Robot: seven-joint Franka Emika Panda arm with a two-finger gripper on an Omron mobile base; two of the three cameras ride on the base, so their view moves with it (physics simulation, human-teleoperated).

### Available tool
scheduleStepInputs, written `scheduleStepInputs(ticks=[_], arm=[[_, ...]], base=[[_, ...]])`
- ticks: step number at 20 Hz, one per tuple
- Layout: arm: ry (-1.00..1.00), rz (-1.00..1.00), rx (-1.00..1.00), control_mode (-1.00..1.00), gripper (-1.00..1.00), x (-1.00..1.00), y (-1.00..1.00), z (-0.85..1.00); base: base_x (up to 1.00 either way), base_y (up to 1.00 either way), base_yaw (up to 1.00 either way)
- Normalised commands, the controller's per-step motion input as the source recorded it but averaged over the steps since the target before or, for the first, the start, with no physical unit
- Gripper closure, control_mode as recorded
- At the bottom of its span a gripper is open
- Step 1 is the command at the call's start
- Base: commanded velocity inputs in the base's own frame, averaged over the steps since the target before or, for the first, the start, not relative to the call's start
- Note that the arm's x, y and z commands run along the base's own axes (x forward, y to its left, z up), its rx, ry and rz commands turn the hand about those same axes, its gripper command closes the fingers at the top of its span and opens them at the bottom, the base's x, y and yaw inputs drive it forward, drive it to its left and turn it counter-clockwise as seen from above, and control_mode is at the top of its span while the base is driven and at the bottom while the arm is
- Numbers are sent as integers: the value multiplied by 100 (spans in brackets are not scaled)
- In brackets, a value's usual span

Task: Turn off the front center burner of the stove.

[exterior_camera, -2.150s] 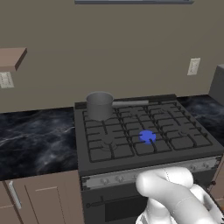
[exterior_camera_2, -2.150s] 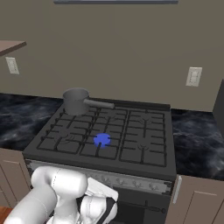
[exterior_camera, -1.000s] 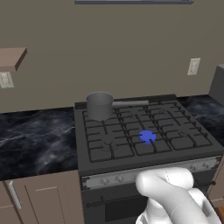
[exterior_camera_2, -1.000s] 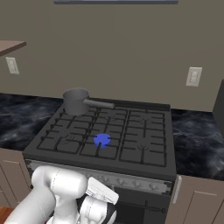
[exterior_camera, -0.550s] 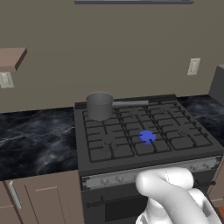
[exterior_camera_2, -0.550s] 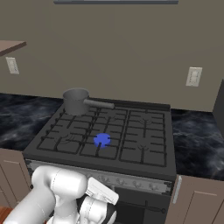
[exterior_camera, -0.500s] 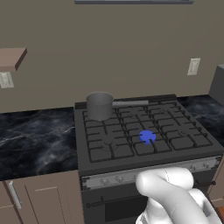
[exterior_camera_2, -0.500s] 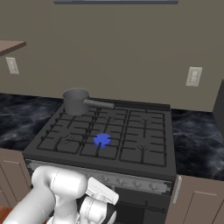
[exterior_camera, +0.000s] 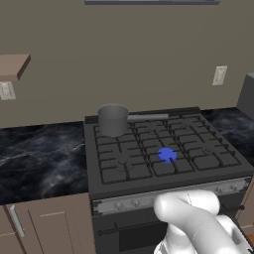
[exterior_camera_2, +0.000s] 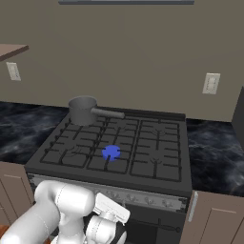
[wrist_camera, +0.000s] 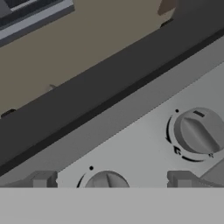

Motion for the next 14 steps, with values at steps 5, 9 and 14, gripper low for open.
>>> scheduleStepInputs(ticks=[5,9,14], arm=[[-3,-1,0,-100,-100,0,44,0],[-1,0,0,-100,-100,3,44,0],[-1,0,0,-100,-100,23,48,0]], base=[[0,0,0],[0,0,0],[0,0,0]])
